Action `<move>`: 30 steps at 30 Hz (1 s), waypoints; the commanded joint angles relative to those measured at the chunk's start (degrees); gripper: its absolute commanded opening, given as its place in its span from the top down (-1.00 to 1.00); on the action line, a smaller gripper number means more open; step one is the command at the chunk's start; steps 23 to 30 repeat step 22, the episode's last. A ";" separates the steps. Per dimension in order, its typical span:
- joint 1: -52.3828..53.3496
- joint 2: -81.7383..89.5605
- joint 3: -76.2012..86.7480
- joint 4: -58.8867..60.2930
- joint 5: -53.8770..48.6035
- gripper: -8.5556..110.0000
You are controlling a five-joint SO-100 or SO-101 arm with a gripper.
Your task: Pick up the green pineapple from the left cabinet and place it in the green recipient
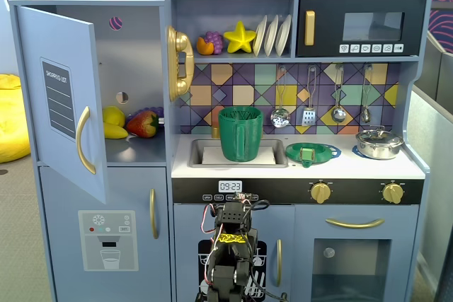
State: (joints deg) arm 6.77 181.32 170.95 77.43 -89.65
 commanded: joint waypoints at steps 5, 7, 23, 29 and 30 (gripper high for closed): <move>2.02 0.70 0.79 10.37 1.32 0.50; 0.44 0.70 0.79 10.37 1.32 0.50; -4.66 0.79 0.79 10.46 1.32 0.50; -4.66 0.79 0.79 10.46 1.32 0.50; -4.66 0.79 0.79 10.46 1.32 0.50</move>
